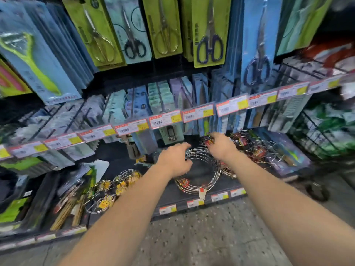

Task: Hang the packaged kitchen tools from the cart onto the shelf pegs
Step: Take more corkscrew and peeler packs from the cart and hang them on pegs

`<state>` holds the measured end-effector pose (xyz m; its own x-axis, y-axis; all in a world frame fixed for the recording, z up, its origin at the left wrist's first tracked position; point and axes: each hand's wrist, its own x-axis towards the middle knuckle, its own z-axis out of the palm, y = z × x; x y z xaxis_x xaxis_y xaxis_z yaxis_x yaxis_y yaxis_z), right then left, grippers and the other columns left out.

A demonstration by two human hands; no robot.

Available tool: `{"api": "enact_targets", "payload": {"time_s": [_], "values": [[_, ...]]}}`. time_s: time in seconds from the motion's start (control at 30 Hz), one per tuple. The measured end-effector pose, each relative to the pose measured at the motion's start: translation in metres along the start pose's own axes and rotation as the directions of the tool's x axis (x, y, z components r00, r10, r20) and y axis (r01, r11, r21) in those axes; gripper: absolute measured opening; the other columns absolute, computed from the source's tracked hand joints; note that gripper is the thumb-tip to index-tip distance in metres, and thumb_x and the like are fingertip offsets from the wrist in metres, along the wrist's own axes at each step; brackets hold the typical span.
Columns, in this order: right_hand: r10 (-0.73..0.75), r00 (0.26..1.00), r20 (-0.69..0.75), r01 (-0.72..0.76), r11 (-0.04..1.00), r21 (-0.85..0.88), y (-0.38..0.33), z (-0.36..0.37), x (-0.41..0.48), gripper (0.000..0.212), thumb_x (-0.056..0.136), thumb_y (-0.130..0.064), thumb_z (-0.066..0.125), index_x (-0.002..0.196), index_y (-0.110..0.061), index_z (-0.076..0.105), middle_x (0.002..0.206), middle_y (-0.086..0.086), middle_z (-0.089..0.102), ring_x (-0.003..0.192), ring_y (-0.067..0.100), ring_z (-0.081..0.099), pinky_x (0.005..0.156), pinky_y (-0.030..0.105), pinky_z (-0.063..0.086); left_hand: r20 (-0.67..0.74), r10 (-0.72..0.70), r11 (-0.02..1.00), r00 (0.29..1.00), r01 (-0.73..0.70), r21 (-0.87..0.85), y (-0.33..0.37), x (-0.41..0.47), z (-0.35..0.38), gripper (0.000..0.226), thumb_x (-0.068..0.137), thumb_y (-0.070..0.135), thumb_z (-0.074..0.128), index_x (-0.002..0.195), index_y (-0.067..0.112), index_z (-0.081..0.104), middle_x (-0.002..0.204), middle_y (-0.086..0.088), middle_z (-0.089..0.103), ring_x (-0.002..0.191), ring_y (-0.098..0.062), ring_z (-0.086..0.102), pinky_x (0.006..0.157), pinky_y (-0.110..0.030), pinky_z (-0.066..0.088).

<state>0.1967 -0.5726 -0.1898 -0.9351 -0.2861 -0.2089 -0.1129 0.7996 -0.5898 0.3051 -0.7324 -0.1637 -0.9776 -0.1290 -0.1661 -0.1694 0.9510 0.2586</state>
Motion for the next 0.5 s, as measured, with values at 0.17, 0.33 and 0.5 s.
{"api": "enact_targets", "payload": {"time_s": [0.17, 0.33, 0.5], "values": [[0.180, 0.984, -0.001, -0.178, 0.975, -0.132, 0.029, -0.110, -0.074, 0.047, 0.088, -0.027, 0.060, 0.134, -0.020, 0.056, 0.123, 0.014, 0.068, 0.113, 0.035, 0.065, 0.093, 0.041, 0.054, 0.108, 0.125, 0.970, 0.986, -0.145, 0.195, 0.104, -0.014, -0.080, 0.051, 0.095, 0.035, 0.053, 0.143, 0.020, 0.050, 0.138, -0.011, 0.060, 0.124, -0.036, 0.060, 0.101, -0.046, 0.050], [0.305, 0.949, -0.087, -0.316, 0.931, -0.185, 0.046, -0.249, -0.152, 0.034, 0.091, -0.019, 0.058, 0.125, -0.015, 0.060, 0.123, 0.015, 0.065, 0.112, 0.035, 0.064, 0.089, 0.041, 0.052, 0.202, 0.293, 0.905, 0.935, -0.339, 0.257, 0.240, -0.026, -0.158, 0.043, 0.096, 0.038, 0.051, 0.133, 0.017, 0.055, 0.128, -0.012, 0.065, 0.114, -0.036, 0.064, 0.089, -0.045, 0.054], [0.395, 0.906, -0.153, -0.420, 0.886, -0.196, 0.080, -0.378, -0.218, 0.033, 0.095, -0.025, 0.055, 0.125, -0.013, 0.058, 0.124, 0.015, 0.062, 0.116, 0.037, 0.060, 0.095, 0.041, 0.049, 0.251, 0.391, 0.880, 0.886, -0.439, 0.180, 0.384, -0.045, -0.212, 0.044, 0.095, 0.041, 0.052, 0.132, 0.018, 0.057, 0.128, -0.011, 0.066, 0.115, -0.036, 0.064, 0.091, -0.044, 0.051]]}}
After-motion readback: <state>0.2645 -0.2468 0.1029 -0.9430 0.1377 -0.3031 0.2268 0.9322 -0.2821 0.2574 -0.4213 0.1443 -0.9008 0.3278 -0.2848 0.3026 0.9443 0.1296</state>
